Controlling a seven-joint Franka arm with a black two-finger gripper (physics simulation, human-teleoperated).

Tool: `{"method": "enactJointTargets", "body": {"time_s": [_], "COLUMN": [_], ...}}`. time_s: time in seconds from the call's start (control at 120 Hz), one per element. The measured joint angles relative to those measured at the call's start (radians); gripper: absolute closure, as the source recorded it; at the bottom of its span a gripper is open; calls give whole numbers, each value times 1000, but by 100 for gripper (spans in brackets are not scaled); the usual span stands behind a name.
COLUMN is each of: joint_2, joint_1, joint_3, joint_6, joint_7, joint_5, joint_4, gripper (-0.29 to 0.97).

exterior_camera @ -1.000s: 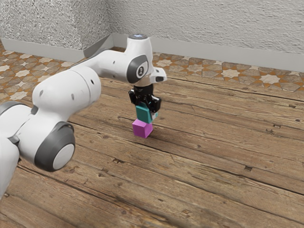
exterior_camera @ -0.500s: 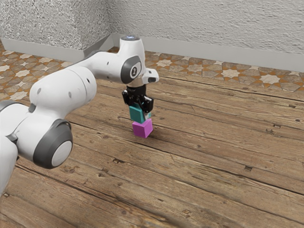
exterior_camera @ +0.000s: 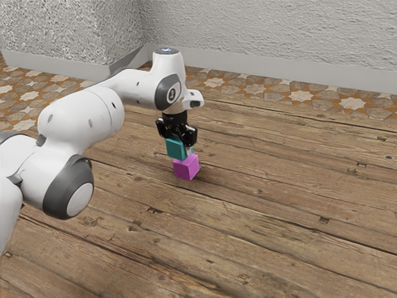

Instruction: Pick up the blue block with one arm, and put the blue block on the pink block with one arm

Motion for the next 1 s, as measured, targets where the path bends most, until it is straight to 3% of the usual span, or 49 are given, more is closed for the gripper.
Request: {"method": "enactJointTargets", "body": {"time_s": [0.583, 0.875, 1.0], "joint_2": [17, 10, -68], "joint_1": [2, -1, -16], "joint_3": [-2, -2, -3], "joint_6": [42, 46, 0], "joint_7": [-17, -17, -17], "joint_5": [-4, -6, -3], "joint_4": [11, 13, 24], "gripper": [28, 9, 5]}}
